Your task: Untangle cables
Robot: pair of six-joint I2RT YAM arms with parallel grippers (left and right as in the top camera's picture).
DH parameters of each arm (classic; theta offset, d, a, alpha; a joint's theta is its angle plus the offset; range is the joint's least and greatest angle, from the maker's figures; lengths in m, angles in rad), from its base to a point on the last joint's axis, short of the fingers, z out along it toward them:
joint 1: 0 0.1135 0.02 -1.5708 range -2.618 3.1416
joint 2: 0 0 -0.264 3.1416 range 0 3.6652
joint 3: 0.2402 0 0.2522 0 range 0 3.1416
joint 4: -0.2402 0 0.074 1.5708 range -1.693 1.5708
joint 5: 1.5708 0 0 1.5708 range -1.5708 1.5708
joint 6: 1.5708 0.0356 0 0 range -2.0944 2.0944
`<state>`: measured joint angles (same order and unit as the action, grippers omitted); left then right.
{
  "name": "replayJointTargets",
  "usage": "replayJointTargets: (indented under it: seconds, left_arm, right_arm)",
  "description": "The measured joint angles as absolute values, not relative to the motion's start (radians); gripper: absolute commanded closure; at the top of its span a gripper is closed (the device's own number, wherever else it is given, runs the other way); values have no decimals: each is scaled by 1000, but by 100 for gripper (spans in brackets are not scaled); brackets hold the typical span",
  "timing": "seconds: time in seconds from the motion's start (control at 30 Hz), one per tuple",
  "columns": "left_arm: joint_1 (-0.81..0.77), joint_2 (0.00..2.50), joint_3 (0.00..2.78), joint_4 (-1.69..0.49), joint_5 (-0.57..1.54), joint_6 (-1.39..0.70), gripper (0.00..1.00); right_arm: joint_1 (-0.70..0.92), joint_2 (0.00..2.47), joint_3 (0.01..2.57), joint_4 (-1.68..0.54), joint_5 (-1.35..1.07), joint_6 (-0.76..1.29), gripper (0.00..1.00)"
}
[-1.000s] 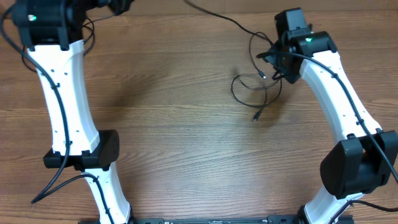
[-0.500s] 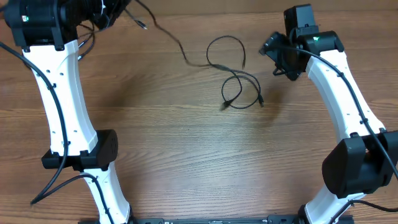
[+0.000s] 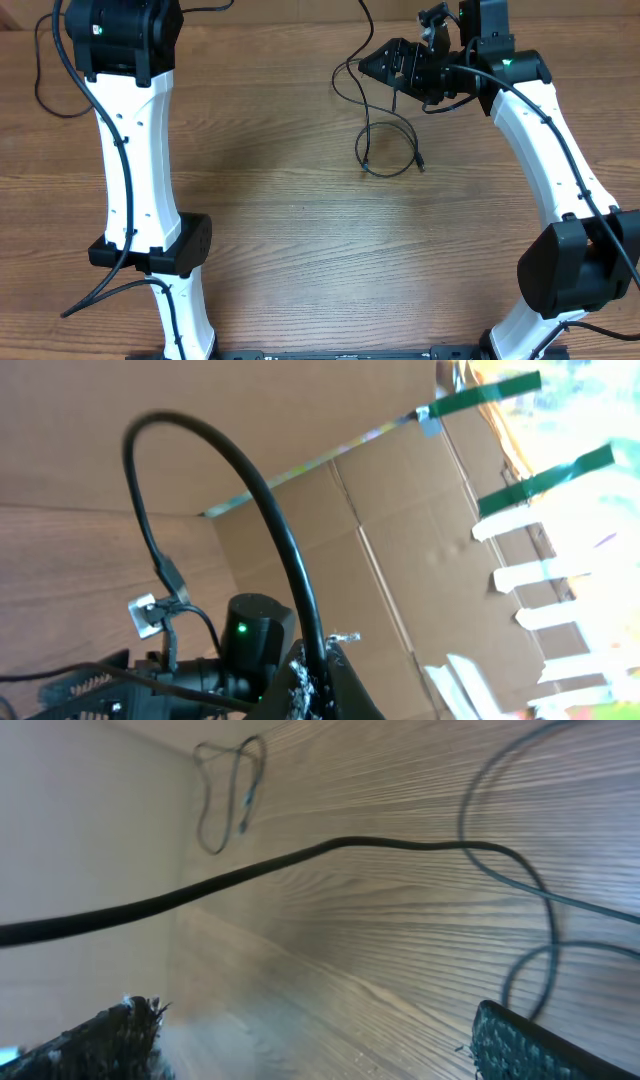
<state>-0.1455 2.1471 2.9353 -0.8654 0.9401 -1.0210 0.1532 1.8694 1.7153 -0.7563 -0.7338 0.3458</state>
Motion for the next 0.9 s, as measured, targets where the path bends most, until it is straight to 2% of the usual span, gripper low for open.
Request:
replayJointTargets:
  seconds: [0.27, 0.43, 0.47, 0.5, 0.6, 0.7, 0.73, 0.9]
  left_arm:
    - [-142, 2147, 2935, -837, 943, -1208, 96]
    - [-145, 2147, 2935, -837, 968, -1290, 96]
    - [-147, 2147, 2935, -837, 973, -1304, 96]
    - [-149, 2147, 2935, -837, 976, -1312, 96]
    - [-158, 2147, 2935, -837, 985, -1330, 96]
    - [-158, 2147, 2935, -839, 988, -1332, 96]
    - [-157, 2147, 2935, -840, 987, -1329, 96]
    - [-155, 2147, 2935, -908, 954, -1275, 96]
  right_arm:
    - [180, 1869, 1715, -648, -781, 313, 0]
    - [255, 1869, 1715, -546, -710, 315, 1]
    - [271, 1869, 1715, -530, -680, 325, 5]
    - [283, 1869, 1715, -518, -652, 339, 16]
    - [304, 1869, 1715, -492, -568, 381, 56]
    - [303, 1869, 1715, -495, -520, 409, 90]
    - [302, 1869, 1715, -500, -510, 410, 96]
    - [302, 1869, 1715, -540, -494, 428, 96]
